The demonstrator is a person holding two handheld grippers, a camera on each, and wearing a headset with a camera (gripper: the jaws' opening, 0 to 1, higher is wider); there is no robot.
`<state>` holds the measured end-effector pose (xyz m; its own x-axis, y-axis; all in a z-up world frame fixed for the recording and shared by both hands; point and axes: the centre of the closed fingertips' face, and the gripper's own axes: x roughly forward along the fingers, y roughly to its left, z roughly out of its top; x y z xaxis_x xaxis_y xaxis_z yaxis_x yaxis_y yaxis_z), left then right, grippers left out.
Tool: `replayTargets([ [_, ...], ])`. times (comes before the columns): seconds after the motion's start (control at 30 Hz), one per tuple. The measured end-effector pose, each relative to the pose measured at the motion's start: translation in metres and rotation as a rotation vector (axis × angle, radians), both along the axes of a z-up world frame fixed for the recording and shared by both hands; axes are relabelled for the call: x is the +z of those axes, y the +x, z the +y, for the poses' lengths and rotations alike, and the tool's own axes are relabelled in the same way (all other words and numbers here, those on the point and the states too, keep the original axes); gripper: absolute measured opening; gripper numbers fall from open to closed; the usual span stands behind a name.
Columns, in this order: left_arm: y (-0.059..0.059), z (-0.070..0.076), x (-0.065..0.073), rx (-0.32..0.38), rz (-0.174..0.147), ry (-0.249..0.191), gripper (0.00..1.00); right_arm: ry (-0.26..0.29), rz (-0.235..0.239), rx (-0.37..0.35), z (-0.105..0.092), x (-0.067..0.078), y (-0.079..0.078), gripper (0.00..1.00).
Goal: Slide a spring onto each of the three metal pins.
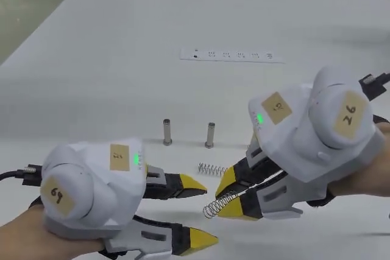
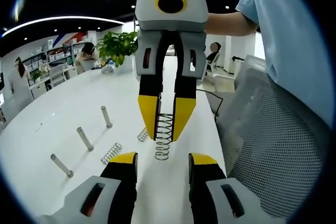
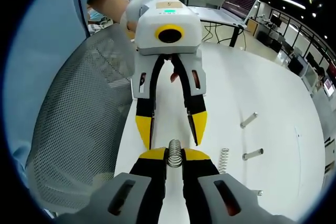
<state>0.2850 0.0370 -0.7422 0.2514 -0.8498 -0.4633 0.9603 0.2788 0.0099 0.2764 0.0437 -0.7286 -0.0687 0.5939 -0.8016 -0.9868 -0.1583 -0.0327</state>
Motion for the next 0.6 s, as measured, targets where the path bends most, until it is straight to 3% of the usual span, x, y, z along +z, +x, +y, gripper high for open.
replayTargets([
  [0.13,0.0,0.003,-0.001,0.02,0.002,0.002,0.44,-0.001,-0.005,0.0,0.0,0.0,0.001,0.08],
  [0.27,0.001,0.009,0.001,0.065,0.014,-0.026,0.43,-0.003,-0.006,0.001,0.0,0.001,0.001,0.08],
  [0.6,0.003,0.024,0.0,0.132,0.015,-0.027,0.44,-0.018,-0.014,0.012,-0.001,-0.001,0.003,0.08],
])
